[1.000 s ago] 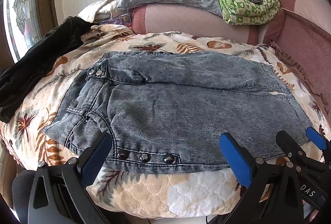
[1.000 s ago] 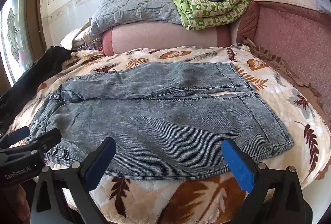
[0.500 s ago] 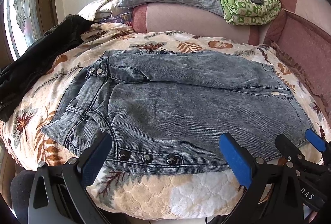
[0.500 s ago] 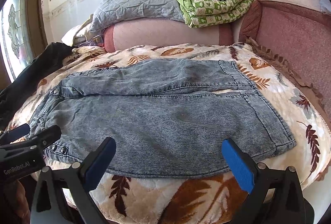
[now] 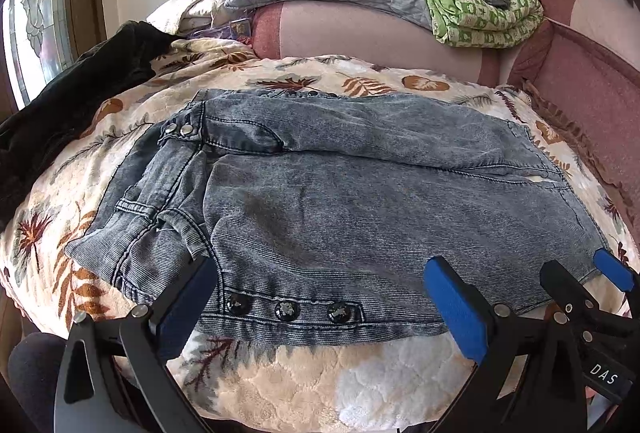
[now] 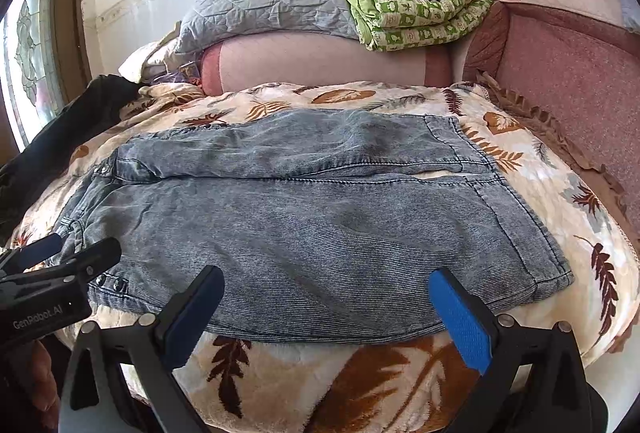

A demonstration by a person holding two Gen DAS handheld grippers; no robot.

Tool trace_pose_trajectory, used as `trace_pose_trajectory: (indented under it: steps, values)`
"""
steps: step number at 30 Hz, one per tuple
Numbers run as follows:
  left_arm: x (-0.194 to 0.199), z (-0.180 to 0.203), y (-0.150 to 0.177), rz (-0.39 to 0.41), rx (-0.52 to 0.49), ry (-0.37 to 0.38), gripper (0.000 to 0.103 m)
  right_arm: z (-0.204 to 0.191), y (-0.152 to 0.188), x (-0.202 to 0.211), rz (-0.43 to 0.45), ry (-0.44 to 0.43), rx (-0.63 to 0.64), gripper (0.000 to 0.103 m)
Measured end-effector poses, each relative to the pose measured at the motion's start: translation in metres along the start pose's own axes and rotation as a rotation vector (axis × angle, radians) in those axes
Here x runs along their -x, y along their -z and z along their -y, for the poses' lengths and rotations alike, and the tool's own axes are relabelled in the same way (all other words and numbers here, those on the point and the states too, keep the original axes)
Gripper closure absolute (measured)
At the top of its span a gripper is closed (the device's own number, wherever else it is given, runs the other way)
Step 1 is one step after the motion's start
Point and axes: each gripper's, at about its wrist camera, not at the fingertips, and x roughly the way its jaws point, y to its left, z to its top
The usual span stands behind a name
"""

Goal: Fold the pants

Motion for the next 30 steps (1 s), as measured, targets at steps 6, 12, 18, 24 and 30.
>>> trace_pose_trajectory:
  steps: [6, 12, 18, 24, 30]
  values:
    - [0.0002, -0.0001, 0.0004, 0.005, 0.002, -0.001, 0.000, -0.0014, 0.0001, 0.0004, 0.006, 0.008, 0.005, 0.000]
    - [0.0015, -0.0006, -0.0001, 0.010, 0.005, -0.003, 0.000, -0.0001, -0.0010, 0.0009, 0.010, 0.011, 0.001, 0.000]
    - [0.0028, -0.0013, 0.0004, 0.011, 0.008, -0.008, 0.000, 0.0012, -0.0007, 0.0019, 0.012, 0.014, -0.003, 0.000]
    - [0.0034, -0.0011, 0.0005, 0.011, 0.007, -0.008, 0.000, 0.0017, -0.0004, 0.0020, 0.014, 0.016, -0.003, 0.000]
    - [0.0030, -0.0010, 0.0008, 0.009, 0.008, -0.011, 0.000, 0.0017, -0.0005, 0.0026, 0.015, 0.016, -0.003, 0.000]
